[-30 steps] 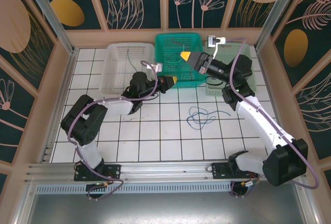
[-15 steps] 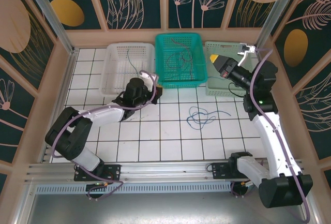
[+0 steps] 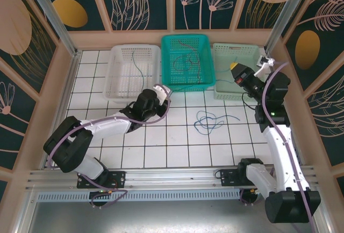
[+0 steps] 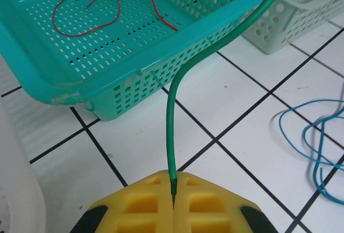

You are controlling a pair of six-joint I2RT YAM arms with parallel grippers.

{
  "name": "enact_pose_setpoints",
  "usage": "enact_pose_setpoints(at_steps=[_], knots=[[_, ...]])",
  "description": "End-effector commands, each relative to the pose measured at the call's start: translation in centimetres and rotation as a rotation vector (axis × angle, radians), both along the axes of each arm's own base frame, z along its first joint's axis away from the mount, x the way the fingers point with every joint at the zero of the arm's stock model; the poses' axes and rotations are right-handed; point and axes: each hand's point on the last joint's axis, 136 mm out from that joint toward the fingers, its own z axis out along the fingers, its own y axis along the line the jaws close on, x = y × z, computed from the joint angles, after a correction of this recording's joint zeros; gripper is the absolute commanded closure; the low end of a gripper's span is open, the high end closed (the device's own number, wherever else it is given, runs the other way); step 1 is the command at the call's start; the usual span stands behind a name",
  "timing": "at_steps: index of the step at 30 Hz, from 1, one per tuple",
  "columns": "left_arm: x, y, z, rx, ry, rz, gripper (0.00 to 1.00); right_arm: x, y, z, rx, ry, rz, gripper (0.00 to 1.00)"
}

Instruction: Untangle the cables

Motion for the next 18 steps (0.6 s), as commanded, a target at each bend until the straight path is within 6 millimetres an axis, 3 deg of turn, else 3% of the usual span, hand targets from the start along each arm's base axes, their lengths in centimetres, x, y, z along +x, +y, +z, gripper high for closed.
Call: enact_pose_setpoints(at_steps=[1, 6, 13, 18], knots=[[0.3, 2.0, -1.7, 0.116, -0.013, 0.067, 1.0, -0.4, -1.8, 2.1, 0.062, -0.071, -0.069, 1.0], [0.5, 2.7, -0.9, 0.106, -0.047, 0.104, 1.0, -0.6, -3.0, 2.1, 0.084, -0.073, -0.09, 1.0], [0.4, 3.1, 0.1, 0.104, -0.094, 0.128, 1.0, -0.5, -2.4, 1.2, 0.102, -0.056, -0.046, 1.0], [0.1, 3.0, 1.0, 0.084, -0.111, 0.118, 1.0, -0.7, -1.7, 1.7, 0.086, -0.074, -0.005, 1.0]])
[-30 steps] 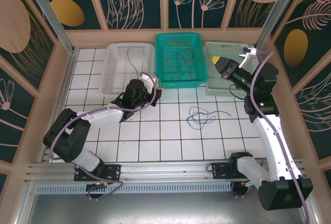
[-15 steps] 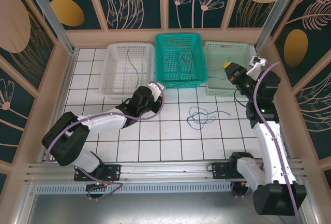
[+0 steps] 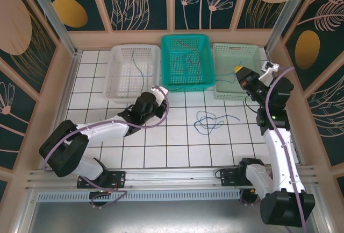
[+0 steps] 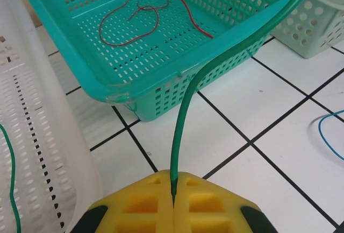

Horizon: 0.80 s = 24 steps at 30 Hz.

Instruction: Untangle the cables

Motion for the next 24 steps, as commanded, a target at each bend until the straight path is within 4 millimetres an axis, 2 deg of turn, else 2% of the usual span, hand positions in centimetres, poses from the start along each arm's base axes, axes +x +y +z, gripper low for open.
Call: enact_pose_setpoints(at_steps=[1, 2, 3, 4, 5, 7, 8, 11, 15, 19, 24], knots=[[-0.2, 1.0, 0.2, 0.019, -0.017, 0.026, 1.0, -0.4, 0.1, 3.0, -0.012, -0.12, 0.018, 1.0], [-0.2, 0.9, 0.5, 0.012, -0.021, 0.022, 1.0, -0.4, 0.2, 2.9, -0.018, -0.124, 0.023, 1.0], [-0.3, 0.9, 0.9, 0.002, -0.025, 0.024, 0.89, -0.5, 0.4, 3.0, -0.027, -0.13, 0.029, 1.0], [-0.2, 1.0, 1.2, -0.002, -0.026, 0.032, 0.62, -0.5, 0.6, 2.8, -0.035, -0.128, 0.035, 1.0], [-0.2, 1.1, 1.4, -0.001, -0.026, 0.039, 0.46, -0.5, 0.8, 2.9, -0.045, -0.133, 0.039, 1.0], [-0.2, 1.4, 2.4, -0.011, -0.041, 0.054, 0.32, -0.4, 1.2, 2.6, -0.063, -0.129, 0.053, 1.0], [-0.3, 1.5, 3.1, -0.026, -0.056, 0.054, 0.3, -0.3, 1.5, 2.4, -0.067, -0.124, 0.061, 1.0], [-0.9, 1.7, 7.0, -0.093, -0.144, 0.031, 0.26, 0.1, 2.7, 1.9, -0.087, -0.111, 0.107, 1.0], [-1.9, 2.5, 11.1, -0.134, -0.256, 0.007, 0.11, 0.5, 4.5, 1.4, -0.127, -0.105, 0.168, 1.0], [-2.7, 0.8, 12.8, -0.12, -0.293, -0.115, 0.06, 0.0, 7.8, 1.8, -0.137, -0.121, 0.324, 1.0], [-2.0, -1.3, 13.6, -0.085, -0.322, -0.195, 0.05, -1.0, 10.7, 3.2, -0.154, -0.163, 0.467, 1.0]])
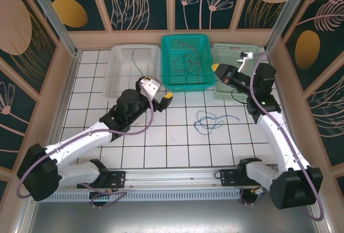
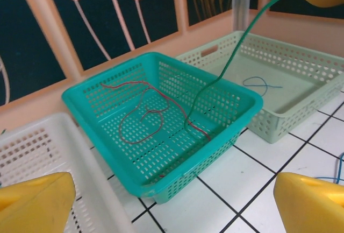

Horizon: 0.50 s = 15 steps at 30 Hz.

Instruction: Untangle the cables

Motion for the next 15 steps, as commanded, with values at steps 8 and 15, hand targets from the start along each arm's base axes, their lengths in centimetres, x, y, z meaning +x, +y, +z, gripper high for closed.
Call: enact_pose_setpoints(at_steps=[8, 15], knots=[[1.9, -3.8, 3.4, 0.015, -0.15, -0.097, 0.05, -2.3, 2.4, 5.2, -0.003, -0.163, 0.147, 1.0], [4.0, -8.3, 5.6, 0.016, -0.234, -0.206, 0.05, -1.8, 2.3, 4.6, -0.019, -0.173, 0.109, 1.0]])
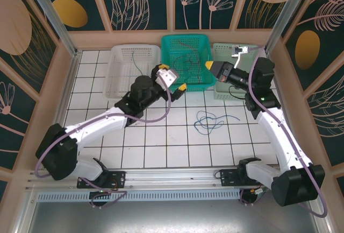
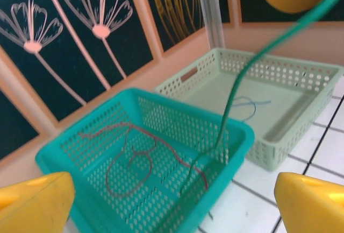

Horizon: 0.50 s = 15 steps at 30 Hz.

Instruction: Untangle the cables

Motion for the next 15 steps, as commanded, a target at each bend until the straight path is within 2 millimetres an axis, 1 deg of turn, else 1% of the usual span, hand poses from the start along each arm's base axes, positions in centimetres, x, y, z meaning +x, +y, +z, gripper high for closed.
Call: enact_pose_setpoints(at_steps=[1, 3, 5, 6, 8, 9, 11, 13, 14, 15], knots=[[0.7, -2.5, 3.0, -0.037, -0.11, -0.08, 0.05, -0.5, 0.2, 1.8, -0.006, -0.092, -0.003, 1.0], [1.4, -3.9, 2.6, -0.025, -0.118, -0.11, 0.07, -0.4, 0.2, 1.4, -0.014, -0.09, -0.01, 1.0], [2.0, -5.0, 1.9, -0.004, -0.108, -0.141, 0.12, -0.4, 0.1, 1.3, -0.022, -0.095, -0.02, 1.0], [2.2, -5.6, 1.3, 0.008, -0.1, -0.157, 0.17, -0.2, 0.0, 1.1, -0.026, -0.094, -0.031, 1.0], [2.8, -6.2, 0.6, 0.02, -0.089, -0.16, 0.28, -0.1, -0.2, 0.9, -0.036, -0.097, -0.047, 1.0], [3.3, -6.5, -0.5, 0.035, -0.078, -0.159, 0.34, 0.0, -0.3, 0.8, -0.039, -0.1, -0.053, 1.0], [3.8, -7.0, -1.4, 0.057, -0.073, -0.159, 0.46, 0.1, -0.3, 0.7, -0.04, -0.105, -0.058, 1.0], [4.4, -7.5, -1.8, 0.067, -0.077, -0.155, 0.57, 0.3, -0.3, 0.5, -0.041, -0.112, -0.058, 1.0], [4.8, -7.7, -2.0, 0.071, -0.078, -0.146, 0.64, 0.4, -0.2, 0.4, -0.044, -0.113, -0.057, 1.0], [5.4, -7.8, -2.0, 0.075, -0.083, -0.132, 0.73, 0.6, -0.2, 0.1, -0.047, -0.109, -0.056, 1.0]])
